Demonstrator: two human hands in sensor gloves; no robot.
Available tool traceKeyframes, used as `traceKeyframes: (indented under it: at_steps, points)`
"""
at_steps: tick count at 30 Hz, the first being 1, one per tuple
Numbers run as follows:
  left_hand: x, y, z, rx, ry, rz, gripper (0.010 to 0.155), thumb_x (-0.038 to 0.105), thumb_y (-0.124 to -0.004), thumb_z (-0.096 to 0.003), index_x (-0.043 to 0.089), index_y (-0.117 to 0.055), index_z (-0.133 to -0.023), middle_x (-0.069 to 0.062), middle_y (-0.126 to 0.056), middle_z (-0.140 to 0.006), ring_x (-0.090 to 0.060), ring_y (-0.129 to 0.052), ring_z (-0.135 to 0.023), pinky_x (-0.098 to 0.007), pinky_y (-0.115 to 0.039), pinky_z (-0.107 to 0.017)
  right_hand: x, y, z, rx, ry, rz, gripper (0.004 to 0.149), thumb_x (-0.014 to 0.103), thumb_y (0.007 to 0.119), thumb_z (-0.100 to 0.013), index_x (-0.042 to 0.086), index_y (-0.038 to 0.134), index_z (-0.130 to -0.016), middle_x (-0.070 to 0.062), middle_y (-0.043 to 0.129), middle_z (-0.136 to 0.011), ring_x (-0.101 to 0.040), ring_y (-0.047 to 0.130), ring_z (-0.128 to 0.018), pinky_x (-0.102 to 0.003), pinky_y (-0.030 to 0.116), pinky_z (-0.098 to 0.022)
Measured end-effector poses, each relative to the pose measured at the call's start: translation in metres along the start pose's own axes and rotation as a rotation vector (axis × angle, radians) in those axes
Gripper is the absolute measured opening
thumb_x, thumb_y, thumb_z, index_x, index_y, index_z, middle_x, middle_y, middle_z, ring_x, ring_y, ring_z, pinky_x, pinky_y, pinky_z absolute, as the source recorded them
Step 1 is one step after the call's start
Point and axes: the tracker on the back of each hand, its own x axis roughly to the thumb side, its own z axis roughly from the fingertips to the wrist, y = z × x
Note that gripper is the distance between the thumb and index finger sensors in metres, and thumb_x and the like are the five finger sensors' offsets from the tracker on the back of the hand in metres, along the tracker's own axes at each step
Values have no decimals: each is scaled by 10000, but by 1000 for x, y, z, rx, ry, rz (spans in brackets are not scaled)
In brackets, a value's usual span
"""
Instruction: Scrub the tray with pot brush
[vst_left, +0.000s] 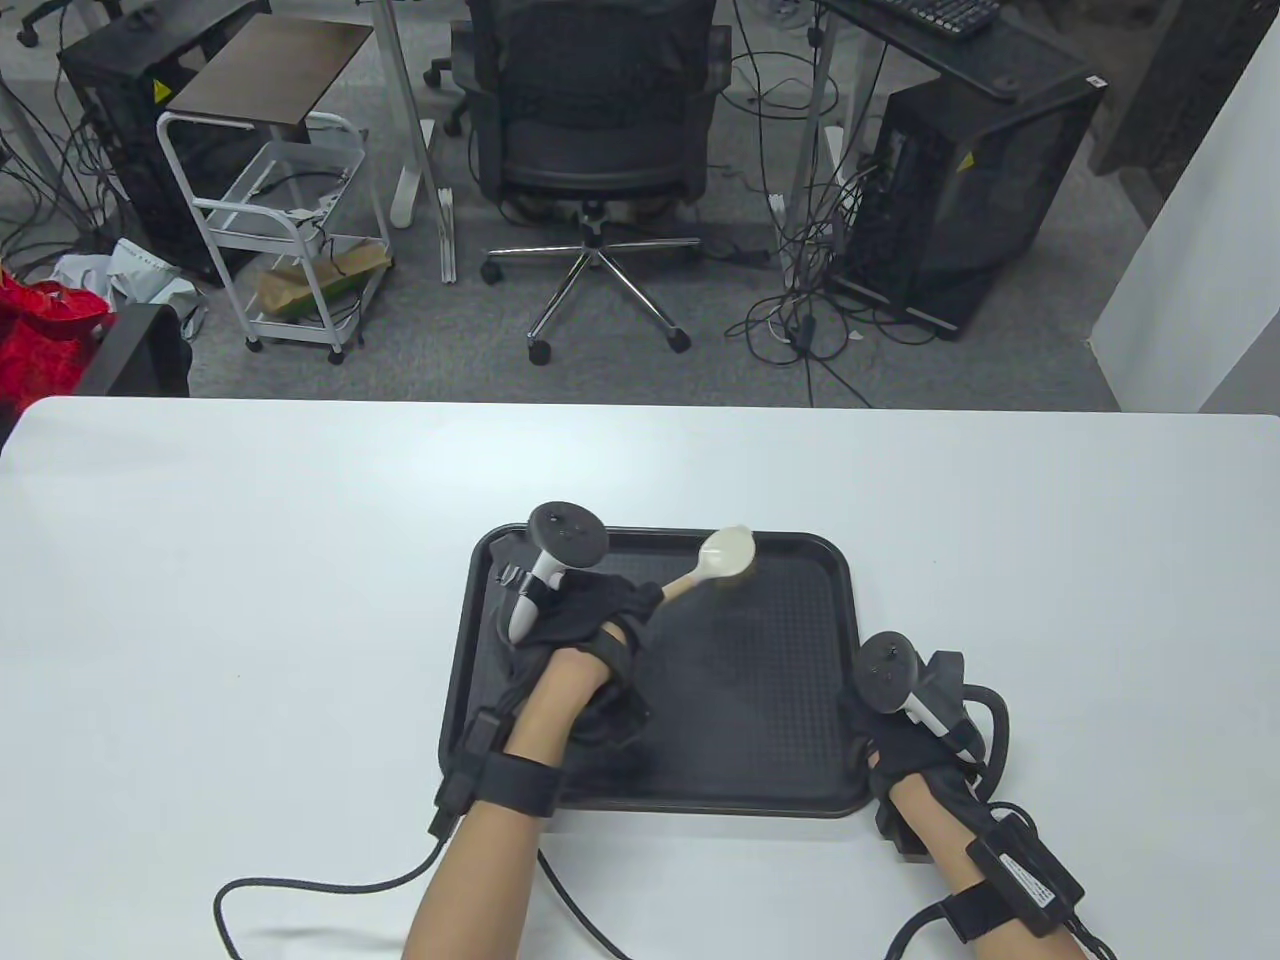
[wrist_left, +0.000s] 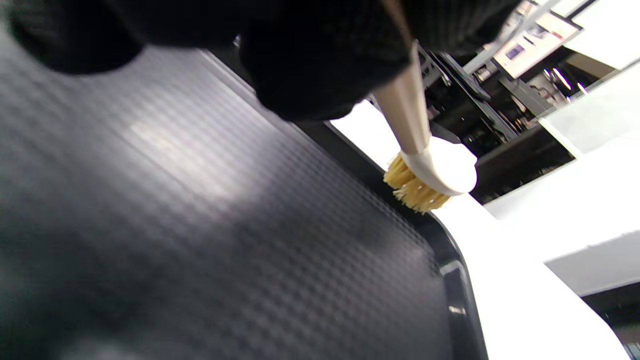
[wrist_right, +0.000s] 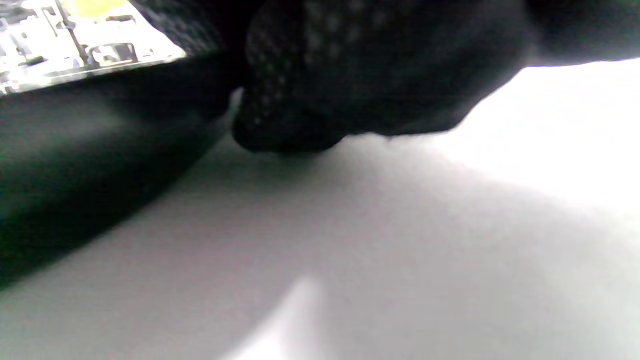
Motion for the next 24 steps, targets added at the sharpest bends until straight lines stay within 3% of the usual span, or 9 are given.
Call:
traceKeyframes:
  at_steps: [5,13,18,24]
  points:
    - [24,-31,-6,-28,-8,-25,608,524,-731,-407,50,-859,-765,10,-1023,-453,-160,-957,-126,-482,-860,-379,0,0,0,0,-1,-1,586,363,763,-470,52,620,-945,-45,994,-359,-236,969,-126,-449,833,-200]
    - [31,-61,-16,-52,21,-22,608,525,-729,-406,53,-857,-768,8,-1023,-459,-163,-961,-134,-483,-858,-384,0,0,0,0,-1,0,585,364,762,-470,53,620,-945,-44,994,-359,-236,969,-126,-449,833,-200]
    - [32,-71,-19,-58,12,-40,607,528,-733,-405,57,-858,-767,7,-1024,-458,-166,-962,-134,-483,-856,-388,0,0,0,-1,-1,-1,585,364,762,-471,53,620,-945,-45,994,-360,-236,969,-126,-449,833,-201]
    - [35,-67,-13,12,51,-158,605,537,-741,-403,72,-859,-772,-4,-1024,-447,-180,-951,-132,-493,-846,-398,0,0,0,-1,-1,0,585,364,762,-470,52,621,-945,-44,994,-359,-235,969,-125,-449,833,-200]
